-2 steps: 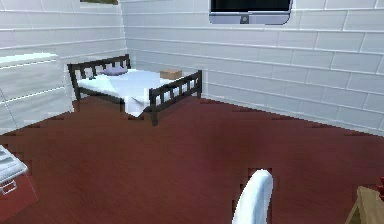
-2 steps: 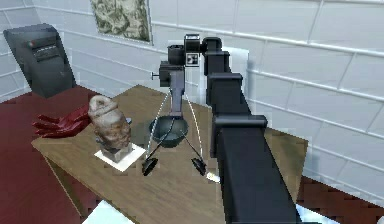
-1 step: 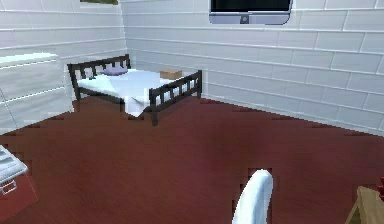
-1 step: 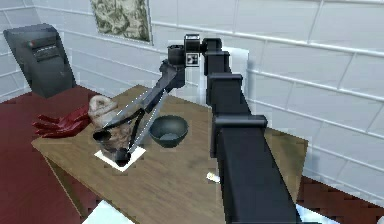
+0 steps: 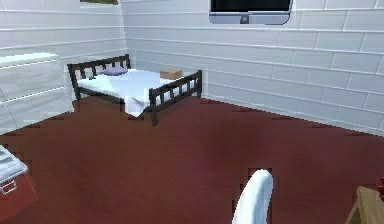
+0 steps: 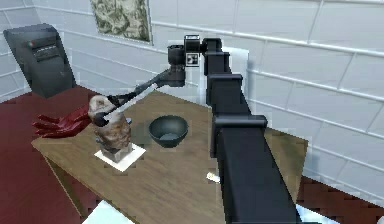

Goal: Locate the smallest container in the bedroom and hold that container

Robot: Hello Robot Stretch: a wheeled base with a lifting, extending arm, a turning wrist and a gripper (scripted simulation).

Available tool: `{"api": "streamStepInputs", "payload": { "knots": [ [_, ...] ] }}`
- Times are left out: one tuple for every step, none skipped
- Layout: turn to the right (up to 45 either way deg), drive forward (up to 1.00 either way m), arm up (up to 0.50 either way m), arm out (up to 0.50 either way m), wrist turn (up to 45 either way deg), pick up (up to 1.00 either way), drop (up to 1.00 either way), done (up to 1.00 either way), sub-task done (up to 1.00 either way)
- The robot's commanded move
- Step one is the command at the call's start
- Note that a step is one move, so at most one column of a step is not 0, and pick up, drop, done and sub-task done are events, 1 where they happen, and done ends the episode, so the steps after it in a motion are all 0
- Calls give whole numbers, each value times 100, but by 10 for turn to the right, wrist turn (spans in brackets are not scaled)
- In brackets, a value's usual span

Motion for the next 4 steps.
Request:
{"api": "streamStepInputs", "payload": {
  "knots": [
    [0, 0, 0, 0, 450, 0, 0, 0, 0],
    [0, 0, 0, 0, 150, 0, 0, 0, 0],
    [0, 0, -26, 0, 0, 0, 0, 0, 0],
    [0, 0, 0, 0, 0, 100, 0, 0, 0]
  ]
}}
